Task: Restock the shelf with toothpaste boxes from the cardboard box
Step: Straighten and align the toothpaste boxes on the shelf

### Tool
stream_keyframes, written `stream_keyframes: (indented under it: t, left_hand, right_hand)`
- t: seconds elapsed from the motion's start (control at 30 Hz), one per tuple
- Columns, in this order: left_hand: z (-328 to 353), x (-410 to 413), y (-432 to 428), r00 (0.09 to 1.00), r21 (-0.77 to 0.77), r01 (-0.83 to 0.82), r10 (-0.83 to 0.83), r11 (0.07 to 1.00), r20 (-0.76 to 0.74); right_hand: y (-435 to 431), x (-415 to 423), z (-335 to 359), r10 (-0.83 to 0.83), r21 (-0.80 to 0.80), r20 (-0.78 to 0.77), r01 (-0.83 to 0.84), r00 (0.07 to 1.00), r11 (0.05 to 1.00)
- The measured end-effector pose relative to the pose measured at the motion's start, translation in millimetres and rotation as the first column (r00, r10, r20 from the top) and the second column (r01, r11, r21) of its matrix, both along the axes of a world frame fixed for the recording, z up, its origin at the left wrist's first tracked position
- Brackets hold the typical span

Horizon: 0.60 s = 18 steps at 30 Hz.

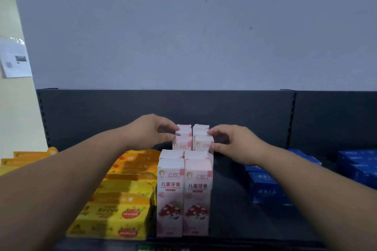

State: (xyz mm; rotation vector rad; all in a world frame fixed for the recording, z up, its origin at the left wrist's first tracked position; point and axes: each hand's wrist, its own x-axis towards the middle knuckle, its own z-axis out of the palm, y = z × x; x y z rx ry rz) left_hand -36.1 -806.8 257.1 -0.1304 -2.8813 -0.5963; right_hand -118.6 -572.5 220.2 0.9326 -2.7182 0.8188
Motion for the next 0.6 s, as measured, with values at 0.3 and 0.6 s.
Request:
stream_keyframes:
  t: [0.3, 0.6]
  left_hand:
    - [-15, -28, -17, 0.988, 0.086, 0.106, -0.115, 0.991, 0.106]
    - [-13, -18, -28, 0.971, 0.211, 0.138, -0.175, 0.968, 0.165]
  right_hand:
    - [-8, -5, -5, -0.02, -0.141, 0.131, 0.039, 0.991, 0.989]
    - [-14, 5, 0, 0.143, -0.286, 0.392, -0.027, 0.909, 0.958]
